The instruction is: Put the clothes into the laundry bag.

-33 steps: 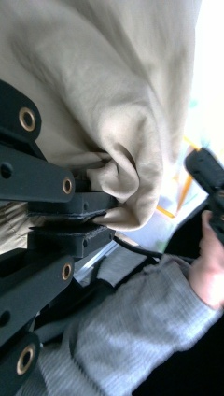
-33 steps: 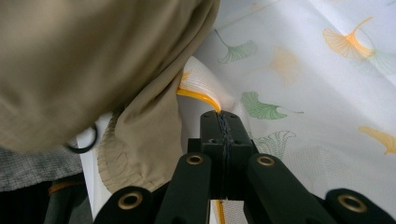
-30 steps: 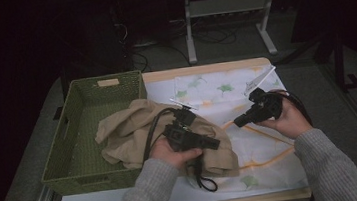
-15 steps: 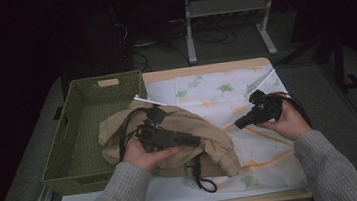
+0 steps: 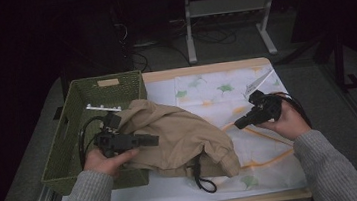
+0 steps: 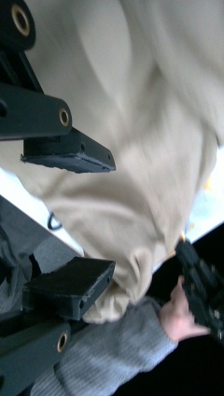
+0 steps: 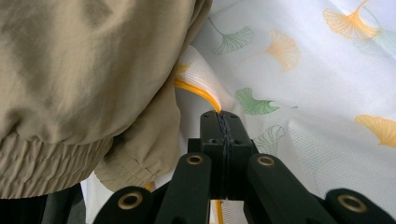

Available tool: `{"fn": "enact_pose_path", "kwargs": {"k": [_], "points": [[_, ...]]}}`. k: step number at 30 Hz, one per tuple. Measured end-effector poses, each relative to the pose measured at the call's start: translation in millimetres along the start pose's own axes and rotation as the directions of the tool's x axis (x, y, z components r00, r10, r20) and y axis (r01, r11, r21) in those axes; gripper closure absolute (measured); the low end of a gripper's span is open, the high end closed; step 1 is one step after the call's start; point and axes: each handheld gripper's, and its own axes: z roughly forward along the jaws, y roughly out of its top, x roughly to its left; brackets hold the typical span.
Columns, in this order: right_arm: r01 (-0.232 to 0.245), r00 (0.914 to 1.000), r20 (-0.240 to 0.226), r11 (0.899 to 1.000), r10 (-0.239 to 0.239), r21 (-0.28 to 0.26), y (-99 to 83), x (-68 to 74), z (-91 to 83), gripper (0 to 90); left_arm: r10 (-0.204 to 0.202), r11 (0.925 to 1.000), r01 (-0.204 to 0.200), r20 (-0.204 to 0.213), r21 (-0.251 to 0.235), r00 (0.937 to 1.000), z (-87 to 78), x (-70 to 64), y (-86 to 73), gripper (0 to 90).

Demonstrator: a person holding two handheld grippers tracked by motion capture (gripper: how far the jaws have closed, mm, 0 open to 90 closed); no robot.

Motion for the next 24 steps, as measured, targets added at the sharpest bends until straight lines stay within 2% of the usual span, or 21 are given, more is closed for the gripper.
{"fn": "enact_pose_path", "kwargs": {"k": [2, 3, 4, 8, 9, 11, 15, 20, 22, 23, 24], "points": [[0.0, 1.0, 0.001, 1.0, 0.0, 0.0, 0.0, 0.1, -0.1, 89.2, -0.01, 0.9999, 0.01, -0.007, -0.005, 0.9999, -2.4, 3.7, -1.6, 43.0], [0.0, 1.0, 0.002, 1.0, 0.0, 0.003, -0.1, 0.7, -0.2, 89.2, -0.023, 0.9996, 0.023, -0.017, -0.014, 0.9996, -6.9, 10.7, -4.5, 42.9], [0.0, 1.0, 0.002, 1.0, 0.0, 0.003, -0.1, 0.7, -0.2, 89.2, -0.023, 0.9996, 0.023, -0.017, -0.014, 0.9996, -6.9, 10.7, -4.5, 42.6], [0.002, 1.0, 0.0, 1.0, -0.002, 0.005, 0.1, 1.2, -1.0, 89.2, -0.065, 0.9975, 0.064, -0.051, -0.028, 0.9965, -15.9, 27.0, -12.4, 41.9], [0.002, 1.0, 0.0, 1.0, -0.002, 0.005, 0.1, 1.2, -1.0, 89.2, -0.065, 0.9975, 0.064, -0.051, -0.028, 0.9965, -15.9, 27.0, -12.4, 41.7], [0.001, 1.0, 0.001, 1.0, -0.001, 0.008, 2.0, 1.9, -1.5, 89.2, -0.091, 0.9953, 0.088, -0.078, -0.04, 0.9928, -18.4, 35.5, -16.1, 41.0], [0.008, 1.0, -0.002, 1.0, -0.008, 0.006, 4.5, 1.9, -1.8, 89.2, -0.103, 0.9947, 0.102, -0.124, -0.009, 0.9869, -13.2, 42.6, -19.2, 39.1], [0.01, 1.0, 0.001, 1.0, -0.01, 0.005, 5.7, 2.3, -1.6, 89.2, -0.118, 0.9921, 0.122, -0.144, 0.026, 0.9826, -0.8, 48.9, -22.1, 40.0], [0.01, 0.9999, 0.0, 1.0, -0.01, 0.006, 5.4, 2.5, -1.9, 89.2, -0.118, 0.9918, 0.124, -0.143, 0.031, 0.9826, 2.6, 49.2, -22.9, 43.4], [0.011, 0.9999, 0.0, 1.0, -0.011, 0.006, 5.3, 2.6, -2.0, 89.2, -0.12, 0.9914, 0.126, -0.146, 0.032, 0.9819, 3.5, 48.8, -22.8, 47.0], [0.013, 0.9999, 0.001, 1.0, -0.013, 0.006, 5.3, 2.5, -2.2, 89.2, -0.114, 0.9921, 0.12, -0.137, 0.035, 0.9839, 4.0, 48.6, -22.7, 52.4]]}}
